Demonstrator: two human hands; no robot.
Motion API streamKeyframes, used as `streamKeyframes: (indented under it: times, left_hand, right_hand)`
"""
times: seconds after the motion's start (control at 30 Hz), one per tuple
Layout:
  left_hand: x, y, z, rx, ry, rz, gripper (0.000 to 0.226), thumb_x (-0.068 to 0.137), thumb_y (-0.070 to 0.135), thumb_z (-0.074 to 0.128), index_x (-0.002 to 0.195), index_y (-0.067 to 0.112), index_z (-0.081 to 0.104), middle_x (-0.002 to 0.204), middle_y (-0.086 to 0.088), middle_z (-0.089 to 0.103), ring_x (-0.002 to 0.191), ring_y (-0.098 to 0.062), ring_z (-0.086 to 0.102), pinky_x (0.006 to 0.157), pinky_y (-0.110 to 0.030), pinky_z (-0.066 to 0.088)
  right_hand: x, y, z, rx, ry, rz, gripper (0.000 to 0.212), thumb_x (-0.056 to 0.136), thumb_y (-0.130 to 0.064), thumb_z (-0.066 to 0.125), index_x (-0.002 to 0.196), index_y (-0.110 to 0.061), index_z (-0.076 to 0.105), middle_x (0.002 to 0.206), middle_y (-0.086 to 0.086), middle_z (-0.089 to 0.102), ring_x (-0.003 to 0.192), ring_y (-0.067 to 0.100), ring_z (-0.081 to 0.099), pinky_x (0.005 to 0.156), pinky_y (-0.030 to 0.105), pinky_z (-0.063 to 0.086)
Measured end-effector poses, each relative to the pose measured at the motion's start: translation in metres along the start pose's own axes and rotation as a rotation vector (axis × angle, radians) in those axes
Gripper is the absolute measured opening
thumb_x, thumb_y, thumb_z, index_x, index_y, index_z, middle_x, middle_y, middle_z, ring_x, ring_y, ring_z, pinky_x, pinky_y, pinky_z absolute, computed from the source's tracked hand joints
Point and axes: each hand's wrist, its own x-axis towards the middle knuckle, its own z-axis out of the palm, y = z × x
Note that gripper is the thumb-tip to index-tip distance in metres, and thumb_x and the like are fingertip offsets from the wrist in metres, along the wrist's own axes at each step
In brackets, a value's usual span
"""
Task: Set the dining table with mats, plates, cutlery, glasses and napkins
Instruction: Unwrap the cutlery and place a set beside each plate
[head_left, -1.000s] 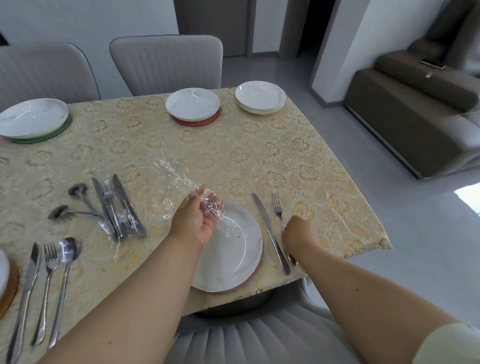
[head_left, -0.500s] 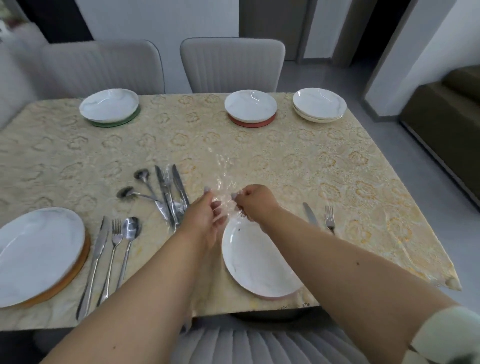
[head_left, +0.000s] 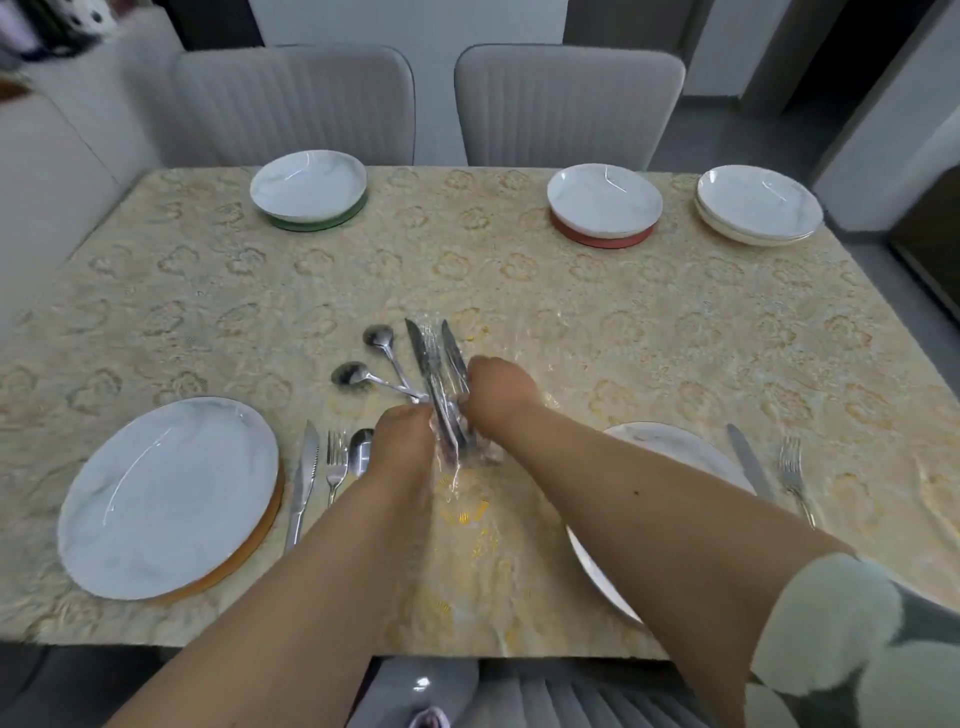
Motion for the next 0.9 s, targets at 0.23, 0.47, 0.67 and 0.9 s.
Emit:
streamKeyframes:
  times: [0.23, 0.47, 0.67, 0.9]
  left_hand:
    - [0.013, -0.004, -0.008, -0.229, -0.112, -0.151, 0.029, 0.099, 0.017, 0.044, 0.073, 0.011, 0.056, 0.056, 0.002, 0.062, 0.055, -0.008, 0.056, 0.055, -0.021, 0.045]
    - [0.015, 0.003, -0.013, -0.400, -0.132, -0.184, 0.038, 0.105, 0.030, 0.034, 0.078, 0.008, 0.050, 0.079, -0.006, 0.055, 0.074, -0.011, 0.052, 0.075, -0.021, 0.043]
    - [0.029, 0.001, -0.022, -0.232, -0.049, -0.119, 0.043, 0.102, 0.039, 0.038, 0.065, 0.018, 0.040, 0.070, -0.002, 0.041, 0.062, -0.010, 0.038, 0.063, -0.023, 0.033]
    - [0.036, 0.010, -0.021, -0.208, -0.025, -0.079, 0.042, 0.103, 0.039, 0.034, 0.070, 0.015, 0.044, 0.072, -0.003, 0.045, 0.066, -0.013, 0.045, 0.064, -0.028, 0.037]
  right_hand:
    - [0.013, -0.022, 0.032, -0.088, 0.125, -0.130, 0.047, 0.090, -0.033, 0.057, 0.133, -0.018, 0.046, 0.130, 0.010, 0.044, 0.123, 0.027, 0.040, 0.094, 0.037, 0.043]
    - [0.039, -0.046, 0.041, -0.154, 0.007, -0.068, 0.028, 0.092, -0.009, 0.047, 0.117, -0.008, 0.060, 0.127, 0.009, 0.049, 0.120, 0.027, 0.048, 0.092, 0.036, 0.047]
    - [0.039, -0.044, 0.044, -0.175, 0.003, -0.090, 0.030, 0.092, -0.002, 0.044, 0.119, -0.002, 0.057, 0.124, 0.013, 0.049, 0.117, 0.030, 0.051, 0.089, 0.038, 0.047]
    - [0.037, -0.052, 0.034, 0.263, 0.093, -0.018, 0.018, 0.094, -0.014, 0.046, 0.098, -0.007, 0.063, 0.107, 0.016, 0.060, 0.102, 0.029, 0.059, 0.084, 0.038, 0.052]
